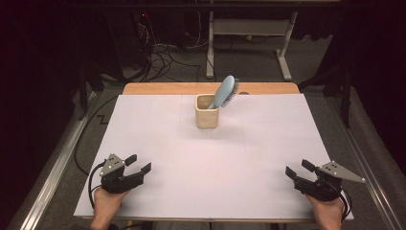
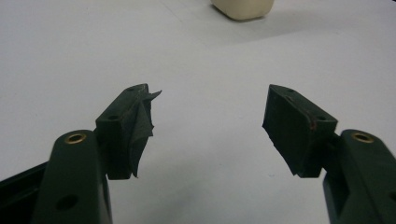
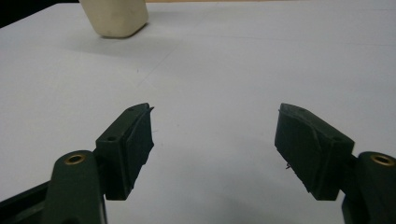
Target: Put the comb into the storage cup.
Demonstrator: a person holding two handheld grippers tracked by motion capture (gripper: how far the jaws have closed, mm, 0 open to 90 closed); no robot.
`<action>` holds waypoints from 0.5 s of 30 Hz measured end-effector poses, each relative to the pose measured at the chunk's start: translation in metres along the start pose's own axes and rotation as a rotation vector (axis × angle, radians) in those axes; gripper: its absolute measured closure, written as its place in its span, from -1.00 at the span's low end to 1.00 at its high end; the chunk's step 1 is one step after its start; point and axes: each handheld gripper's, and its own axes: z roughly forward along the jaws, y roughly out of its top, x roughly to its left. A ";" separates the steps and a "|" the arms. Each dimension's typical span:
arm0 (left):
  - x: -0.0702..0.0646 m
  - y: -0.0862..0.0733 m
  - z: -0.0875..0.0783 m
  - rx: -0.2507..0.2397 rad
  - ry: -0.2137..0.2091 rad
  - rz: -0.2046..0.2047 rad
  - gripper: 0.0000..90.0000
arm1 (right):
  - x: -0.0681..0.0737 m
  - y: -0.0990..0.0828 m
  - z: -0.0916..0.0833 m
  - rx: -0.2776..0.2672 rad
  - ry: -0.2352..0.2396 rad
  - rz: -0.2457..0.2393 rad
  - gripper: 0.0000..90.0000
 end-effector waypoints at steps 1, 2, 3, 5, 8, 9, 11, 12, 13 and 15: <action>0.000 0.000 0.000 -0.001 0.000 0.000 -0.26 | 0.000 0.000 0.000 0.000 -0.001 0.001 -0.38; 0.000 0.000 0.000 -0.001 0.000 -0.001 -0.26 | -0.001 -0.001 0.000 0.000 -0.001 0.005 -0.38; 0.000 0.000 0.000 -0.001 -0.001 -0.001 -0.26 | -0.001 -0.001 0.000 -0.001 -0.001 0.010 -0.38; 0.000 0.000 0.000 0.000 -0.002 0.000 -0.26 | 0.000 -0.002 -0.001 -0.002 0.000 0.009 -0.38; 0.000 0.000 0.000 0.001 -0.003 0.001 -0.26 | 0.001 -0.003 -0.002 -0.010 0.005 0.014 -0.39; 0.000 0.000 0.000 0.000 -0.003 -0.001 -0.26 | 0.000 -0.004 -0.002 -0.011 0.005 0.012 -0.39; 0.000 0.000 0.000 0.000 -0.004 -0.002 -0.26 | 0.000 -0.005 -0.002 -0.010 0.008 0.018 -0.40; 0.000 0.000 0.000 0.000 -0.004 -0.002 -0.26 | 0.000 -0.005 -0.003 -0.008 0.009 0.021 -0.40; 0.000 0.000 0.000 0.001 -0.005 -0.003 -0.26 | 0.000 -0.006 -0.003 -0.006 0.007 0.017 -0.40; 0.001 0.000 0.000 0.000 -0.005 -0.006 -0.26 | 0.001 -0.006 -0.003 -0.009 0.004 0.012 -0.41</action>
